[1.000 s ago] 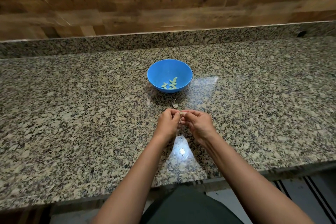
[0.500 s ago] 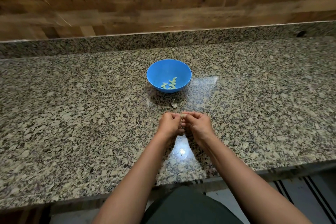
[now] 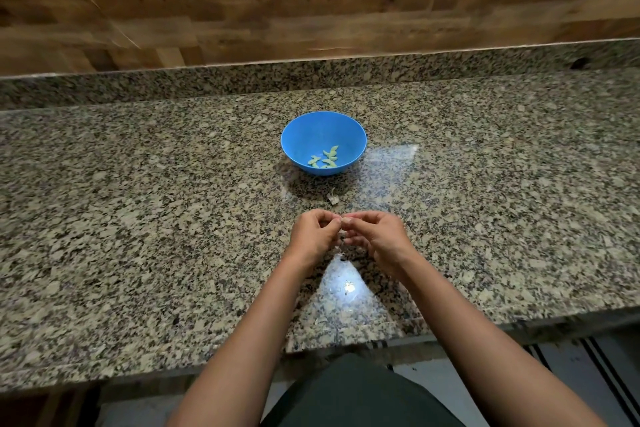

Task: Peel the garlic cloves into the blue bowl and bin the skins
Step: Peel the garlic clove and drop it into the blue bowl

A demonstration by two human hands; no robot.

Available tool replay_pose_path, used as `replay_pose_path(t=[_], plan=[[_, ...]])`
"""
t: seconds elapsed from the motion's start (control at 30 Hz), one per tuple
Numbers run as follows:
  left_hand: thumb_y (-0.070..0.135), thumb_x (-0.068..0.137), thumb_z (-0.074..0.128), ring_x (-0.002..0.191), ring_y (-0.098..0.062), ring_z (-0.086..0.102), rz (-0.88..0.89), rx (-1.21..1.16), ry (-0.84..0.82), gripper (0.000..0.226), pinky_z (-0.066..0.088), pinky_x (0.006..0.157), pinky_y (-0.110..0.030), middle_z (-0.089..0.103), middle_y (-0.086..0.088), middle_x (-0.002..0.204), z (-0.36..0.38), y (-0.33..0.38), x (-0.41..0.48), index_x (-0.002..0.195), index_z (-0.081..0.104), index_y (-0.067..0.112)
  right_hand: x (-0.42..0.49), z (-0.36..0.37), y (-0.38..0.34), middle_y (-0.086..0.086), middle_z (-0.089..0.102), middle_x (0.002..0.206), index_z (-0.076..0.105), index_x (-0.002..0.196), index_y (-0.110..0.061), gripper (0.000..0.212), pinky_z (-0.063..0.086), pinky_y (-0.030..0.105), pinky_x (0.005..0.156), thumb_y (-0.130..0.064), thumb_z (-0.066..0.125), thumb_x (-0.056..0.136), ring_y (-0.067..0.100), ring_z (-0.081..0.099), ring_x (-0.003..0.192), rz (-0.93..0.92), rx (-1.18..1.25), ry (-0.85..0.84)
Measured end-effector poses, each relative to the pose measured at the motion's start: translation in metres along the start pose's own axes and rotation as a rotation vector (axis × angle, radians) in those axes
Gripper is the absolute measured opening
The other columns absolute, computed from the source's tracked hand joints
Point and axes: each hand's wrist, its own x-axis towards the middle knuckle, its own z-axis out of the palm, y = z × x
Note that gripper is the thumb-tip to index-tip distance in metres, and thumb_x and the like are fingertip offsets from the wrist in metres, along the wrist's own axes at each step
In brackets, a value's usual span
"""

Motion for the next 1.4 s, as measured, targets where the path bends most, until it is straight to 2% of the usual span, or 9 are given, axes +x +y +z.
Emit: replay_pose_path(t=[0.07, 0.23, 0.4, 0.63, 0.77, 0.87, 1.2, 1.3, 1.4], plan=[[0.009, 0.093, 0.055, 0.077, -0.029, 0.066, -0.005, -0.013, -0.003, 0.009, 0.058, 0.075, -0.043, 0.067, -0.019, 0.088, 0.0, 0.0, -0.001, 0.091, 0.061, 0.004, 0.002, -0.002, 0.0, 0.013, 0.064, 0.07, 0.064, 0.088, 0.006, 0.006, 0.054, 0.02, 0.053, 0.006, 0.059, 0.084, 0.014, 0.062, 0.055, -0.011, -0.034, -0.009], [0.001, 0.094, 0.051, 0.046, -0.003, 0.059, -0.049, -0.169, -0.062, 0.011, 0.052, 0.05, -0.017, 0.055, -0.007, 0.066, -0.001, 0.005, -0.002, 0.085, 0.057, -0.003, 0.007, -0.007, 0.001, 0.015, 0.062, 0.071, 0.066, 0.084, 0.001, 0.012, 0.053, 0.02, 0.053, 0.007, 0.056, 0.086, 0.013, 0.059, 0.053, 0.018, -0.023, -0.008], [0.001, 0.094, 0.051, 0.043, -0.007, 0.061, -0.148, -0.341, -0.073, 0.015, 0.054, 0.048, -0.018, 0.061, -0.002, 0.048, 0.002, 0.006, -0.001, 0.08, 0.056, 0.0, 0.006, -0.006, -0.001, 0.011, 0.062, 0.066, 0.063, 0.09, 0.007, 0.013, 0.053, 0.019, 0.051, 0.01, 0.051, 0.088, 0.011, 0.058, 0.051, 0.09, 0.099, -0.043], [0.007, 0.092, 0.057, 0.052, -0.003, 0.062, 0.026, -0.149, 0.048, 0.007, 0.053, 0.055, -0.019, 0.066, -0.007, 0.074, 0.006, -0.002, -0.001, 0.091, 0.061, 0.001, 0.005, 0.001, 0.0, 0.012, 0.063, 0.072, 0.062, 0.092, 0.006, 0.009, 0.052, 0.018, 0.048, 0.008, 0.058, 0.085, 0.011, 0.057, 0.051, 0.071, 0.153, 0.1], [0.018, 0.09, 0.06, 0.069, -0.02, 0.066, 0.104, 0.052, 0.093, 0.009, 0.058, 0.069, -0.038, 0.069, -0.011, 0.086, 0.006, -0.006, 0.002, 0.091, 0.064, 0.009, 0.004, 0.0, 0.0, 0.013, 0.064, 0.075, 0.064, 0.092, 0.005, 0.01, 0.052, 0.02, 0.051, 0.006, 0.062, 0.082, 0.015, 0.058, 0.055, 0.048, 0.139, 0.064], [0.021, 0.09, 0.06, 0.074, -0.025, 0.067, 0.12, 0.081, 0.097, 0.013, 0.059, 0.068, -0.041, 0.069, -0.013, 0.087, 0.007, -0.006, 0.002, 0.093, 0.064, 0.009, 0.006, -0.002, -0.001, 0.014, 0.064, 0.078, 0.064, 0.092, 0.004, 0.011, 0.052, 0.019, 0.053, 0.006, 0.063, 0.081, 0.016, 0.058, 0.059, 0.028, 0.081, 0.04], [0.016, 0.093, 0.057, 0.061, -0.015, 0.061, 0.078, 0.036, 0.174, 0.01, 0.051, 0.049, -0.019, 0.063, -0.01, 0.086, 0.005, -0.011, 0.011, 0.093, 0.06, 0.006, 0.003, 0.003, -0.003, 0.007, 0.061, 0.078, 0.064, 0.094, -0.004, 0.008, 0.05, 0.017, 0.058, -0.003, 0.061, 0.087, 0.011, 0.055, 0.063, -0.121, -0.355, 0.022], [0.014, 0.093, 0.056, 0.064, -0.017, 0.062, 0.042, 0.051, 0.199, 0.009, 0.052, 0.052, -0.019, 0.062, -0.01, 0.086, -0.002, -0.015, 0.013, 0.093, 0.06, 0.005, 0.003, -0.001, -0.002, 0.011, 0.06, 0.08, 0.063, 0.087, -0.015, 0.011, 0.052, 0.033, 0.069, -0.003, 0.064, 0.086, 0.019, 0.055, 0.069, -0.15, -0.413, 0.038], [0.01, 0.092, 0.056, 0.065, -0.018, 0.062, 0.01, 0.103, 0.145, 0.01, 0.057, 0.066, -0.033, 0.065, -0.009, 0.083, -0.005, -0.018, 0.013, 0.098, 0.062, 0.005, 0.006, -0.005, 0.002, 0.016, 0.065, 0.087, 0.064, 0.089, -0.017, 0.013, 0.054, 0.043, 0.078, -0.006, 0.066, 0.084, 0.021, 0.059, 0.075, -0.177, -0.49, 0.067]])
